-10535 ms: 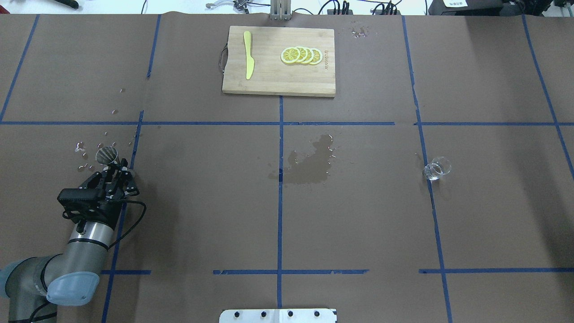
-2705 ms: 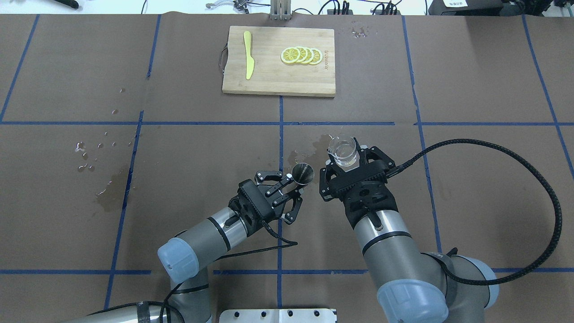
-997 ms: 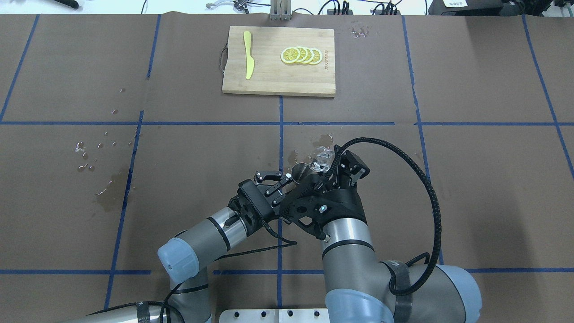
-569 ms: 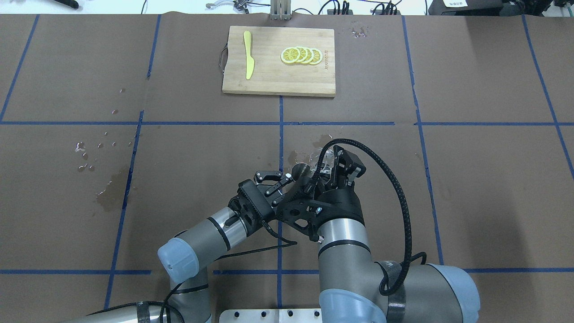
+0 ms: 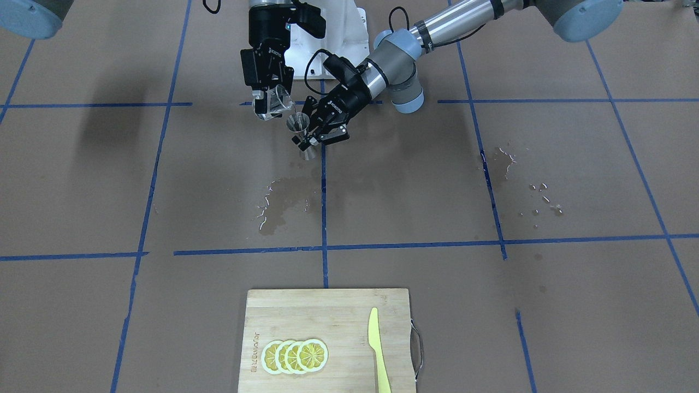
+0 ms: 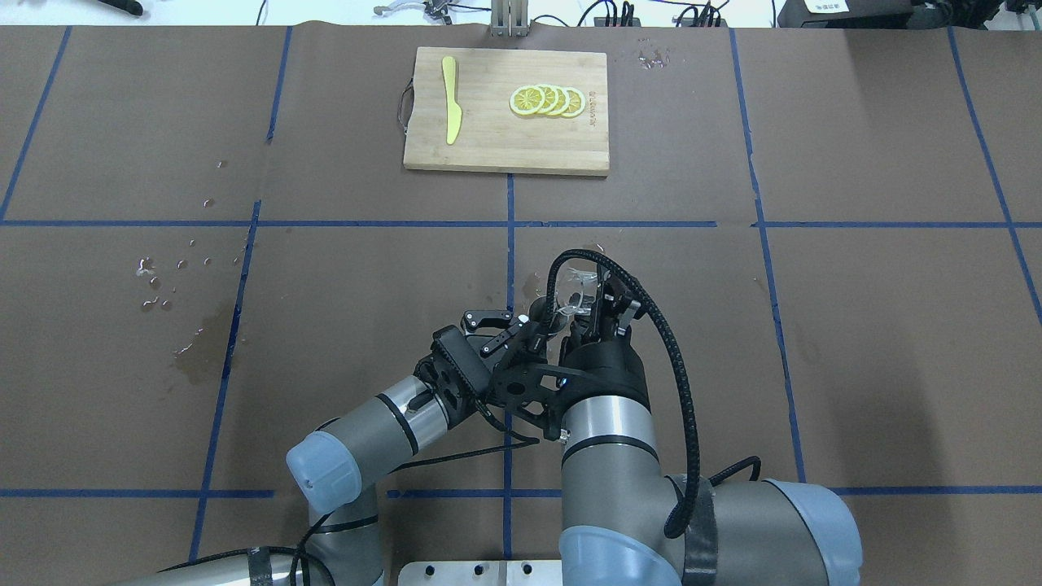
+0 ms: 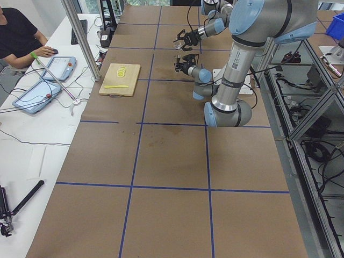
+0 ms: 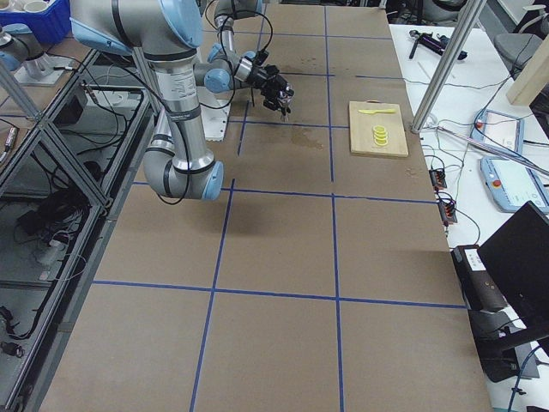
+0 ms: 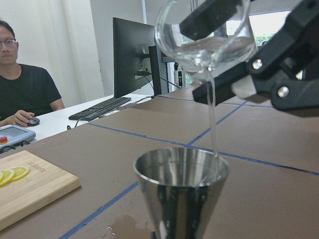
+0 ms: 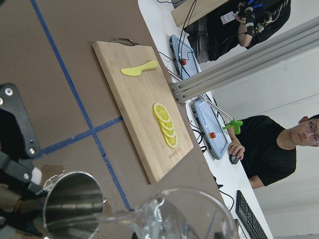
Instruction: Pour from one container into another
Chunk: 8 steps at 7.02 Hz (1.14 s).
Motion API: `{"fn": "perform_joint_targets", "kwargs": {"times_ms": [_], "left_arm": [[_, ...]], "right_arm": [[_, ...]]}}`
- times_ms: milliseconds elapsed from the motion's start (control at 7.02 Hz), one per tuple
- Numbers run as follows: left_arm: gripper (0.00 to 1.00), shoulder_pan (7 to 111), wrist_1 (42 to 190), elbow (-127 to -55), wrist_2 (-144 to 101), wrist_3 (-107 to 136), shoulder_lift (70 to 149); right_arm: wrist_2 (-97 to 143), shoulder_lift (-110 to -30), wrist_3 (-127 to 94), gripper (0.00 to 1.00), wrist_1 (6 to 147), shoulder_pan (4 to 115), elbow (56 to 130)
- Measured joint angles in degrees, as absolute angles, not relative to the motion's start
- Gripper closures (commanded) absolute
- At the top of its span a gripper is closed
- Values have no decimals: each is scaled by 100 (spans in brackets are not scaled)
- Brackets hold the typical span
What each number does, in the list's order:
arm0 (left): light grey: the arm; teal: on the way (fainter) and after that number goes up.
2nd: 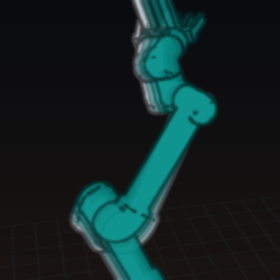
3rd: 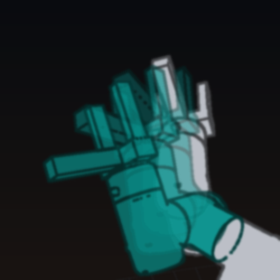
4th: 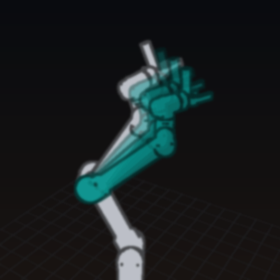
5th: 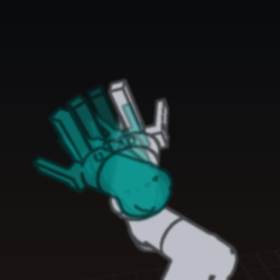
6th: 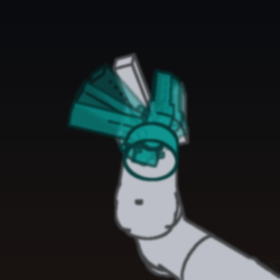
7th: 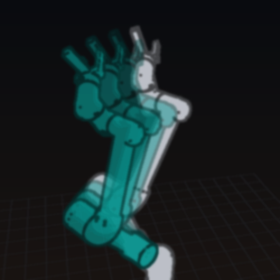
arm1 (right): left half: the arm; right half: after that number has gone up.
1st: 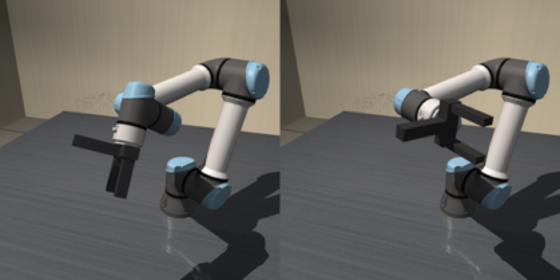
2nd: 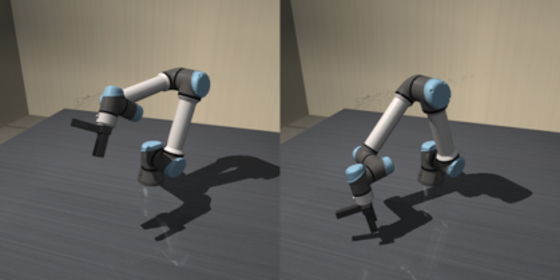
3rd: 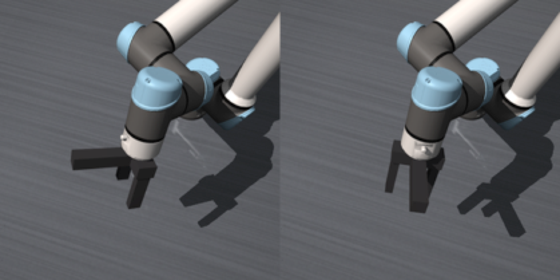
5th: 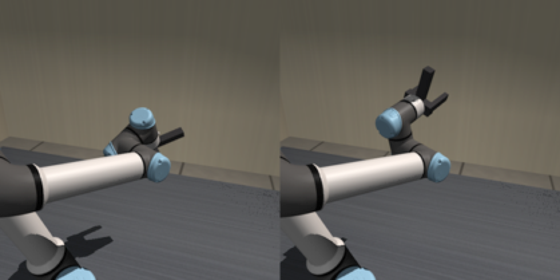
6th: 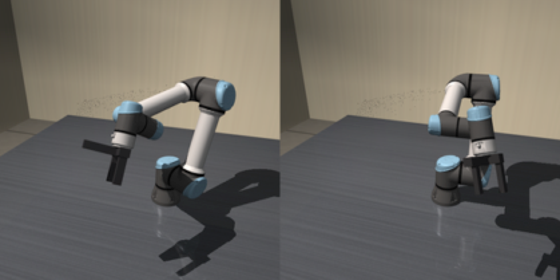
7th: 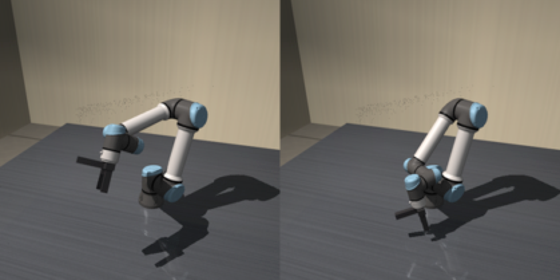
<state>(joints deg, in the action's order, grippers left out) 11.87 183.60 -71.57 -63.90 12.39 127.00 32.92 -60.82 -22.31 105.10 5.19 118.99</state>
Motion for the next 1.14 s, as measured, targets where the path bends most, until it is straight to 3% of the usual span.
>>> {"fn": "perform_joint_targets", "kwargs": {"times_ms": [1139], "left_arm": [[100, 1178, 18360, -7163, -6381, 1239, 12693]], "right_arm": [[3288, -5708, -1739, 93, 11573, 522, 11896]]}}
